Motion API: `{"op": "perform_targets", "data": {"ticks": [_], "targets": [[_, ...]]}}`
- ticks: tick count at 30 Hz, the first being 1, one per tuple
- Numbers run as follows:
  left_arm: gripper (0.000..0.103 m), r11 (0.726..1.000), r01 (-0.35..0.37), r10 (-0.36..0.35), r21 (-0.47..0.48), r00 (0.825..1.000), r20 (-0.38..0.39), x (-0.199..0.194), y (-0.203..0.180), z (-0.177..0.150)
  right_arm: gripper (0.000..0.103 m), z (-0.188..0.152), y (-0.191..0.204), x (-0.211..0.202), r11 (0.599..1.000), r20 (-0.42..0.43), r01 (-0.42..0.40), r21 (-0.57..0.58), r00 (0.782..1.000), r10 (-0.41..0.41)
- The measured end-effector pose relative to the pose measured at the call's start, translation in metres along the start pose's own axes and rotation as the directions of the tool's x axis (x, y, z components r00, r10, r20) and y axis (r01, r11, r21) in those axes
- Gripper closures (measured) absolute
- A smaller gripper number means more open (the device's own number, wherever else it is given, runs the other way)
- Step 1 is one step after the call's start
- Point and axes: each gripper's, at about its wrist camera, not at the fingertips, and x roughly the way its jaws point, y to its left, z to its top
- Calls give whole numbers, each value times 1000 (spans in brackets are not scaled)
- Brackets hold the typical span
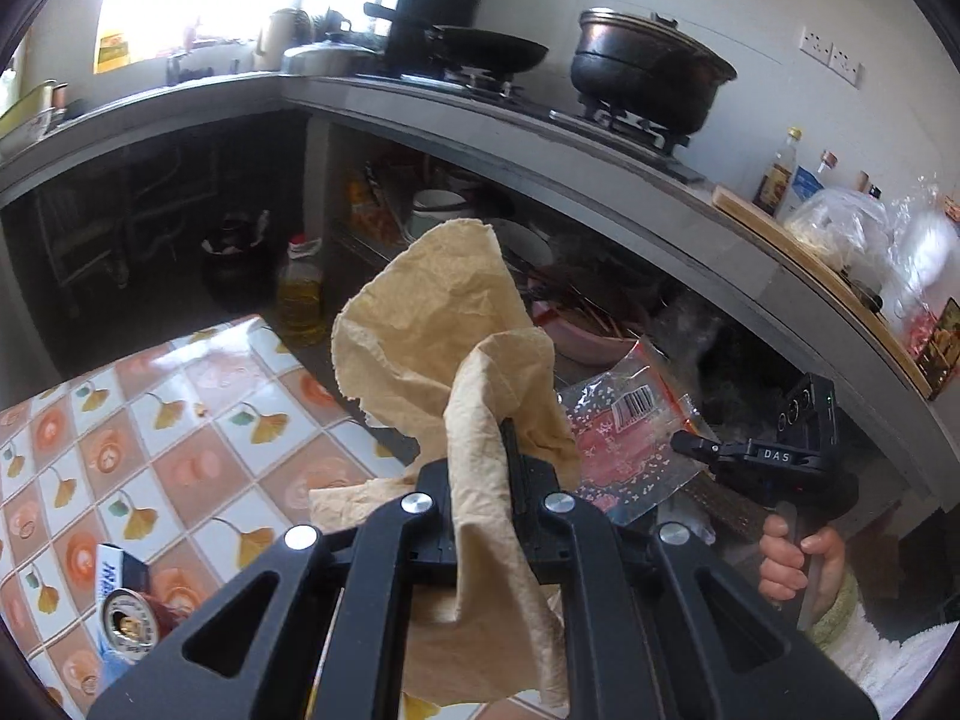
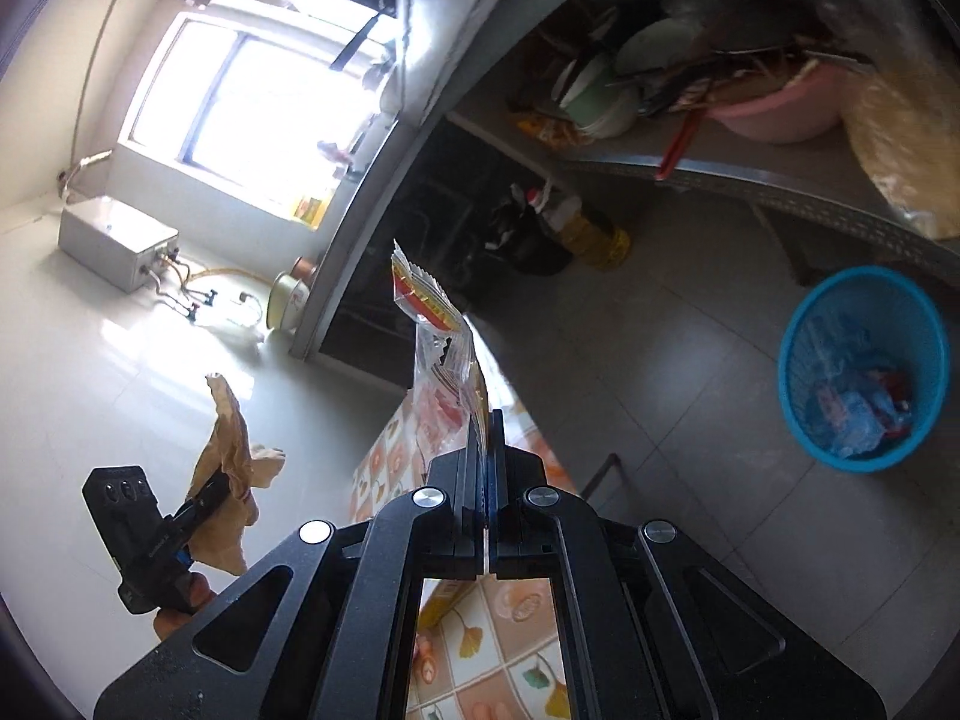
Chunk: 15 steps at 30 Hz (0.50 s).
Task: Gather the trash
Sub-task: 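Carry the tan paper and clear wrapper to the blue wastebasket with both tools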
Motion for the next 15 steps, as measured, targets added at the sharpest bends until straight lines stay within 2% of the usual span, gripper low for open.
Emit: {"op": "perform_targets", "data": {"ticks": [5, 10, 13, 15], "targets": [[97, 997, 76, -75, 18, 994, -75, 64, -43, 2, 103, -4, -66, -41, 992, 59, 63, 112, 996, -70], [97, 991, 134, -132, -4, 975, -179, 135, -79, -2, 103, -13, -127, -67, 966, 90, 147, 212, 981, -169], [97, 988, 154, -154, -20, 960, -233, 174, -96, -9, 103, -20, -161, -74, 938, 103, 215, 272, 963, -251], [97, 987, 157, -159, -30, 947, -279, 204, -108, -15, 103, -24, -178, -78, 915, 114, 277, 295, 940, -321]]}}
